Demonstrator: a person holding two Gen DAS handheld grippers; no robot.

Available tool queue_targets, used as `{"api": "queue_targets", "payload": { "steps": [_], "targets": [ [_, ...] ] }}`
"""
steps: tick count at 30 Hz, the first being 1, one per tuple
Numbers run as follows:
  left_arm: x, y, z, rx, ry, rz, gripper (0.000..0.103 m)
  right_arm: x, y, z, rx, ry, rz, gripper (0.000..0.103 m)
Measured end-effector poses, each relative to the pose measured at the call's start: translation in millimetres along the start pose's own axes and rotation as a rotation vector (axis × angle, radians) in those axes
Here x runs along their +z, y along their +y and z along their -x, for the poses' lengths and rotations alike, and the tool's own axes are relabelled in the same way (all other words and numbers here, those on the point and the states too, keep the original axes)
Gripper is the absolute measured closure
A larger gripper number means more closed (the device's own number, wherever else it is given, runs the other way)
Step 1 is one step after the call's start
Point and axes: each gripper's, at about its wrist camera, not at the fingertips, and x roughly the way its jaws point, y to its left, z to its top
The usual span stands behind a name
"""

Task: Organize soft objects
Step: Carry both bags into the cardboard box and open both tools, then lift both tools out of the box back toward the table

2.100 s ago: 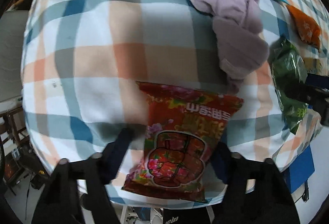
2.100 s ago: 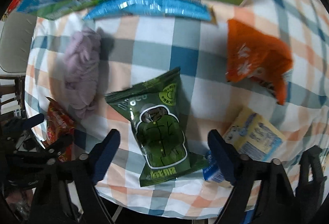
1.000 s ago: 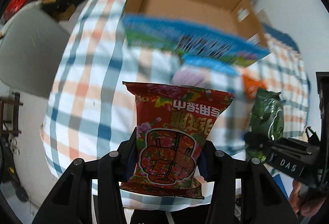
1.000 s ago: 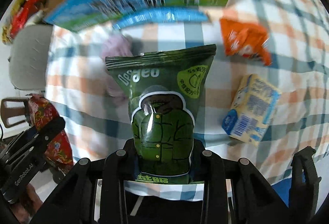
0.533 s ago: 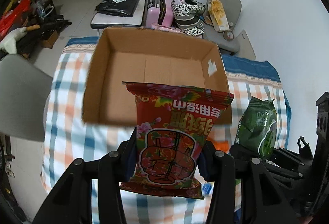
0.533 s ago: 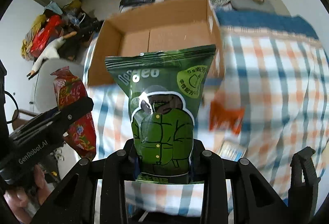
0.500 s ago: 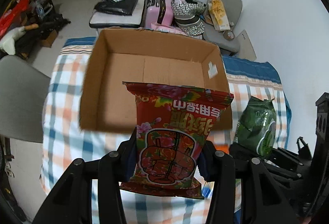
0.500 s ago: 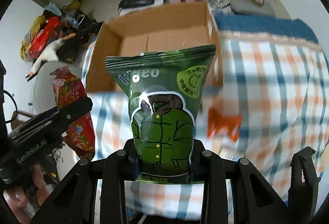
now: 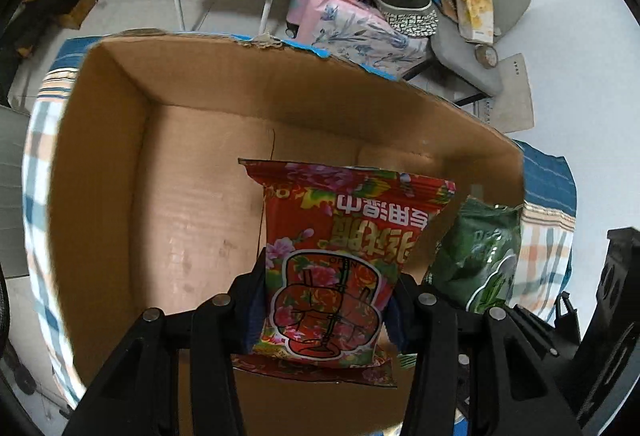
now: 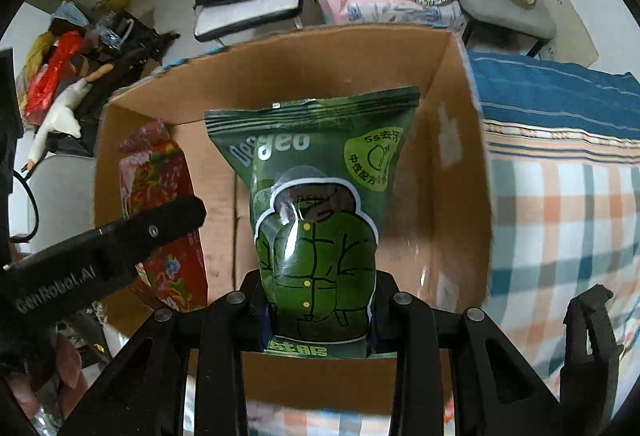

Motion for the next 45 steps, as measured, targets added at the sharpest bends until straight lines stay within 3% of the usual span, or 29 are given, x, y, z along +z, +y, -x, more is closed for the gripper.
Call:
{"api": "queue_targets", "payload": {
  "steps": [8,21,25,28,30,36,39,42,45],
  "targets": [
    [27,-7,-34,0.021,0.039,-0.025,0.058,37,-14,-46,-0.034,0.044,-0.024,0.067],
    [40,-8,-61,0.051,0.095,0.028,0.056,51,-20,-72,-0.074,0.108,-0.037,0.066],
    [42,-11,-61,0.051,0.089,0.022,0.048,52,-19,-73,-0.083,0.111,-0.057,0.056],
    [42,-14,-59,0.06,0.085,0.008,0.044,53,-15,-72,-0.072,0.112,-0.053,0.055],
    [39,-15,-53,0.069,0.069,0.0,0.027,52,-12,-70,-0.068,0.108,-0.047,0.054],
    [25,-12,-31,0.109,0.023,-0.057,0.007,42,3,-59,-0.053,0.094,-0.008,0.037],
    [12,-4,-14,0.134,-0.025,-0.067,0.007,33,16,-50,-0.058,0.086,0.019,0.025],
    [-3,3,3,0.147,-0.071,-0.069,0.007,18,26,-39,-0.09,0.06,0.037,0.005],
    [-18,7,16,0.173,-0.114,-0.077,0.007,5,35,-21,-0.119,0.022,0.052,0.004]
  ]
}}
